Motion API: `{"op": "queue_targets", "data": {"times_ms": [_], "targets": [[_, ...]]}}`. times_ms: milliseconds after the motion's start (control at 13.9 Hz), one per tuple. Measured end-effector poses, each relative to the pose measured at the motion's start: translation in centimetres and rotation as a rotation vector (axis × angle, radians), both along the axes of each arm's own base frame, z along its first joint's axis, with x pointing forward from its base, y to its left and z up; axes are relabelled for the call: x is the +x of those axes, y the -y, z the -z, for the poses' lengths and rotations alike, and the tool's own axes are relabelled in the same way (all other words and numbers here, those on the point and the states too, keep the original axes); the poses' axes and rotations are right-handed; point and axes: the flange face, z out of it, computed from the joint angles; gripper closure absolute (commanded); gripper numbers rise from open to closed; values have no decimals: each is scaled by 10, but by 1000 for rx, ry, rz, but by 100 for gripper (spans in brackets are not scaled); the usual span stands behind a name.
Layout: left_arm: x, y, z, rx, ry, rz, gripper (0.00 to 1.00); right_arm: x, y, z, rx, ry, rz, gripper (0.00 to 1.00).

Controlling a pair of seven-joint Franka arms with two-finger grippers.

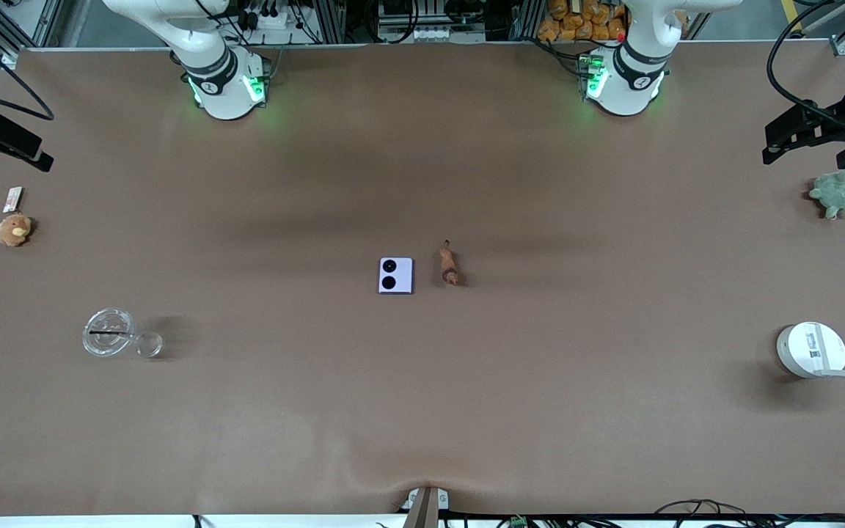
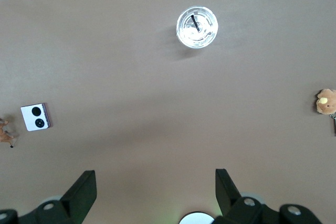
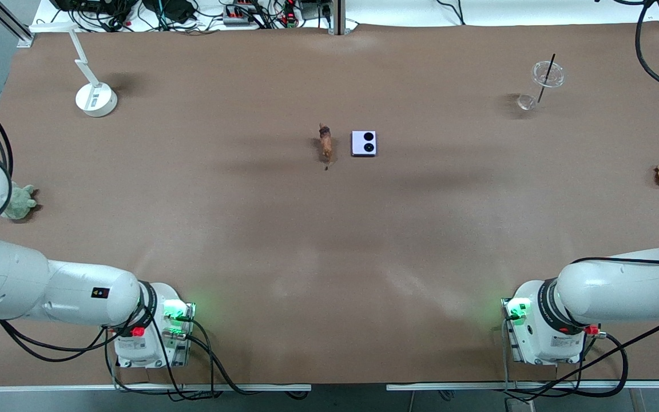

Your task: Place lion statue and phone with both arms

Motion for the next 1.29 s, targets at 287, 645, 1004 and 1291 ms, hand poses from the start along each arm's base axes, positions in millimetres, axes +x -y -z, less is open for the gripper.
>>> {"op": "queue_targets", "data": {"times_ms": [287,645,1004,1291], "targets": [[0,0,0,2,3,-1,0,0,-1,0,0,-1,-1,0],[1,0,0,2,5,-1,0,0,-1,0,0,-2,-1,0],[1,-2,1,3,2,-3,0,0,-1,0,-3,-3,-3,0],[1,-2,2,3,1,-3,0,0,-2,1,-17,-5,-12,0]]}}
